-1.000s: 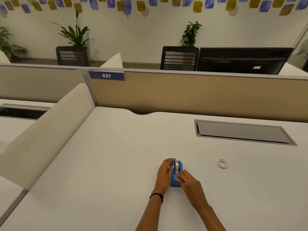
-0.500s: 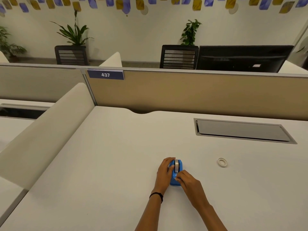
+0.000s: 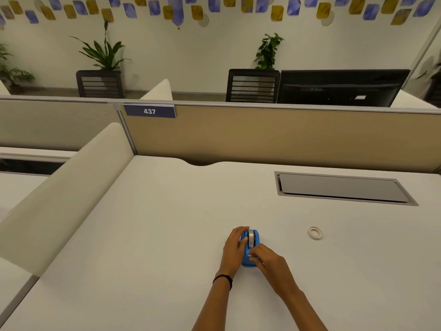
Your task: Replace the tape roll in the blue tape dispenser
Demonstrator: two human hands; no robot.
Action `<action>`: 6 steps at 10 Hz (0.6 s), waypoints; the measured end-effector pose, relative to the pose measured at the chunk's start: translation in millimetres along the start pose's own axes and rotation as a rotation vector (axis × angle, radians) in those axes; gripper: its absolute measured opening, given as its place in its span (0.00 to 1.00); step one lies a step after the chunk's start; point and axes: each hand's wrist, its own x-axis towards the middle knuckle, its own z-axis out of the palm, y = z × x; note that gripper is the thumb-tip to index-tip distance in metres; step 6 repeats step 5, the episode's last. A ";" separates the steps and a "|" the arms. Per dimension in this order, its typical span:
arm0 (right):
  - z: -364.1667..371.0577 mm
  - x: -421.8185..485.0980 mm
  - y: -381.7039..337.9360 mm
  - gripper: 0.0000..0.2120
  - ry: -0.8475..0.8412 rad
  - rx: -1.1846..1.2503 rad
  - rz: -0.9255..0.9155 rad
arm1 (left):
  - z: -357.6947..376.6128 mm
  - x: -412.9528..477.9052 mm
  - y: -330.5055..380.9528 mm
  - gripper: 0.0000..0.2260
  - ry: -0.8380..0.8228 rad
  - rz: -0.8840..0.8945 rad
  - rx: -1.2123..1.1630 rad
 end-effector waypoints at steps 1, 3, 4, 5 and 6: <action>-3.3 0.4 -1.9 0.19 -0.065 0.055 0.086 | -3.3 -0.7 3.3 0.13 -0.046 -0.012 0.045; -21.3 2.9 -5.5 0.10 -0.060 0.047 0.139 | -22.0 11.1 25.1 0.17 -0.250 -0.053 0.285; -33.0 9.6 0.0 0.07 0.014 0.042 0.119 | -33.9 15.5 43.0 0.17 -0.279 0.001 0.390; -39.7 17.8 5.9 0.08 0.060 0.071 0.133 | -40.2 22.2 55.5 0.18 -0.267 0.066 0.450; -39.7 17.8 5.9 0.08 0.060 0.071 0.133 | -40.2 22.2 55.5 0.18 -0.267 0.066 0.450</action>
